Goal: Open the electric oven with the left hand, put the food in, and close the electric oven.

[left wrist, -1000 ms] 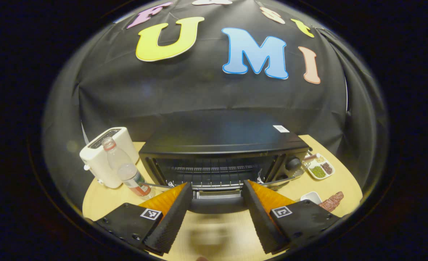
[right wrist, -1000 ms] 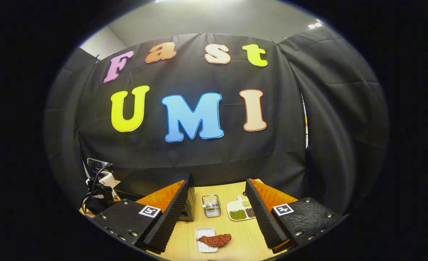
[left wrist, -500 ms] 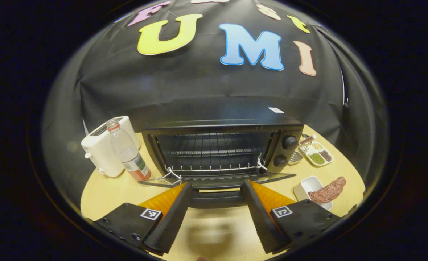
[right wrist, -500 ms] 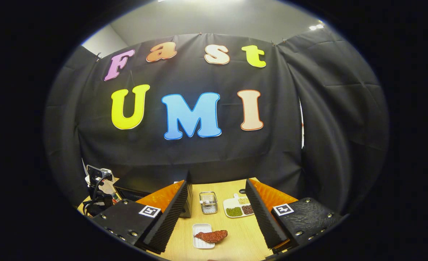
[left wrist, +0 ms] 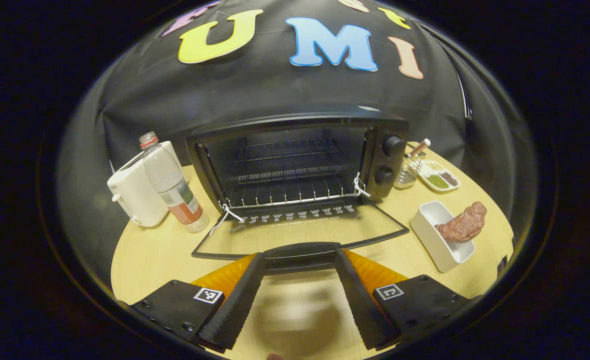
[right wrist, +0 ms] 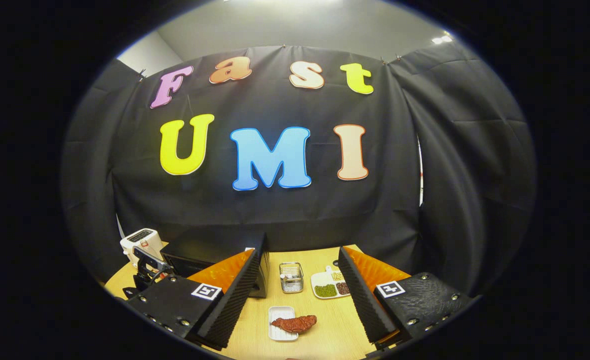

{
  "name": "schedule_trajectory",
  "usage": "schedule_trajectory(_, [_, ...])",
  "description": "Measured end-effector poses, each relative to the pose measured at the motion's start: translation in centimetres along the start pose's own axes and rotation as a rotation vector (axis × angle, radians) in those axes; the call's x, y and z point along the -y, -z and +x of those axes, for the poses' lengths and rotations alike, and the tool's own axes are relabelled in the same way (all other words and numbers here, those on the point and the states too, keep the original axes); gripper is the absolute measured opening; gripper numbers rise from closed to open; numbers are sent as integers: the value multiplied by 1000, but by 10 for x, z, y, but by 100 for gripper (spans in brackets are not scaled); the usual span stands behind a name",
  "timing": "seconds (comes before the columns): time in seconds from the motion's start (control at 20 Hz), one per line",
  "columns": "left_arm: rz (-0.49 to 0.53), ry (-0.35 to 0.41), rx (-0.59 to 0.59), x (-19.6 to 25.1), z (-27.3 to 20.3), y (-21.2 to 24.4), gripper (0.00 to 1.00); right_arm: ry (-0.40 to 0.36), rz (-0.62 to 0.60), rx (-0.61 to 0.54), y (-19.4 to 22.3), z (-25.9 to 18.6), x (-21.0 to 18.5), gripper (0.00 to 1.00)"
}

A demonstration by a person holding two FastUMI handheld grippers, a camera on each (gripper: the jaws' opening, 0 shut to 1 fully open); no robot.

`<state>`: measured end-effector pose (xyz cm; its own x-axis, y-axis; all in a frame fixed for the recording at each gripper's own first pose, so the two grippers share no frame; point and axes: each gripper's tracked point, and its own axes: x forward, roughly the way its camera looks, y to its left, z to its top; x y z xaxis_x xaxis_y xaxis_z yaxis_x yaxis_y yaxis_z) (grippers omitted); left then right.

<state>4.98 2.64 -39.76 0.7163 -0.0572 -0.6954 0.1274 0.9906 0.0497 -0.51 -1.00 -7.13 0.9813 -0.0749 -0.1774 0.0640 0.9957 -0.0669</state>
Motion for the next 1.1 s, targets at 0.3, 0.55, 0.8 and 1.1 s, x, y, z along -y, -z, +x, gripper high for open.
schedule_trajectory(0.3, [-82,-36,38,-16,-14,-15,95,-12,-12,-24,9,2,4,97])
schedule_trajectory(0.55, [-136,-66,264,-24,-78,-103,100,-53,43,-99,32,16,13,97])
schedule_trajectory(0.8, [-153,-138,521,-38,-166,-195,100,-133,132,-217,85,40,23,97])
schedule_trajectory(1.1, [-218,-216,705,-62,-254,-266,100,-190,330,-393,160,54,38,97])
